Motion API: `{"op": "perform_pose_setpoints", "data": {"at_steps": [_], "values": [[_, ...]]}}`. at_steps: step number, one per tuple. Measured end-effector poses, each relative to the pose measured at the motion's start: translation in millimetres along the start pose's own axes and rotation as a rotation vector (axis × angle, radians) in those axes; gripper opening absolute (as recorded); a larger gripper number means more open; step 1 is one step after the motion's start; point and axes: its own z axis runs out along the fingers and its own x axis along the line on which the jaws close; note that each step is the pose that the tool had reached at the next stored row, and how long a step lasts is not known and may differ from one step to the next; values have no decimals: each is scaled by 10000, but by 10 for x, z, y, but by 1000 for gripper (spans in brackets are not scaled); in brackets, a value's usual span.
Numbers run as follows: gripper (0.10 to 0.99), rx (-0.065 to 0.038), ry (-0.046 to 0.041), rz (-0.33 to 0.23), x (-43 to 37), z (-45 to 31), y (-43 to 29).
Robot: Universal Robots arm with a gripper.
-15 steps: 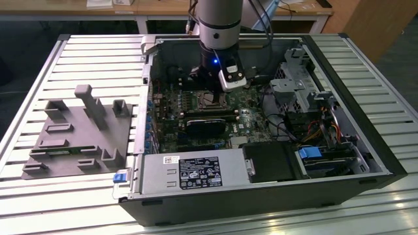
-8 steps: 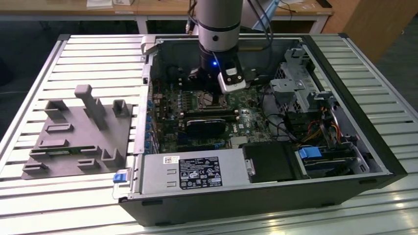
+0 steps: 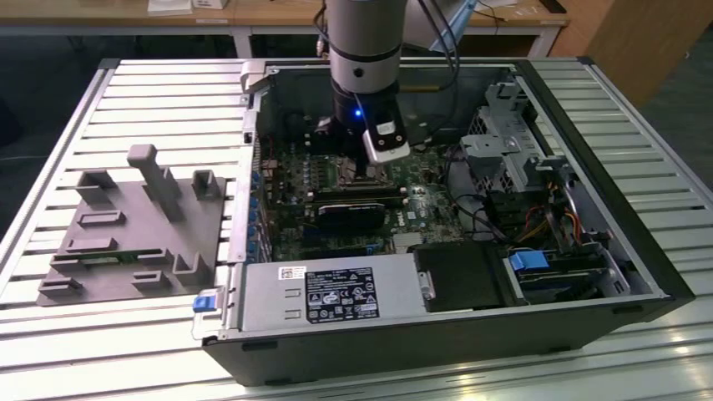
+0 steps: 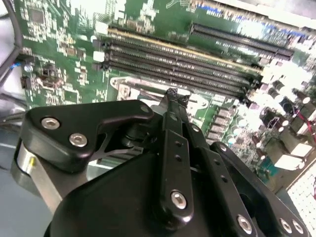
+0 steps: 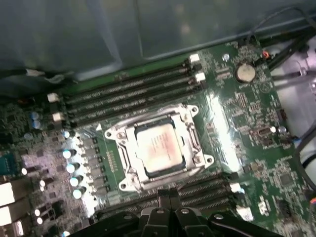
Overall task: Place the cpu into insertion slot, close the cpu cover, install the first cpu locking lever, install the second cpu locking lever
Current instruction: 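Install the second cpu locking lever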
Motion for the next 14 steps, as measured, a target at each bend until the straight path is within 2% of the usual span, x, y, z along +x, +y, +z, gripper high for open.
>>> {"op": "perform_pose_setpoints", "data": {"at_steps": [1,3,10,14], "values": [[102,-117,38,8,-1,3,-4],[102,-245,78,17,-4,16,-17],[102,-378,121,26,-18,56,-82],[102,-472,150,32,7,81,-109]]}}
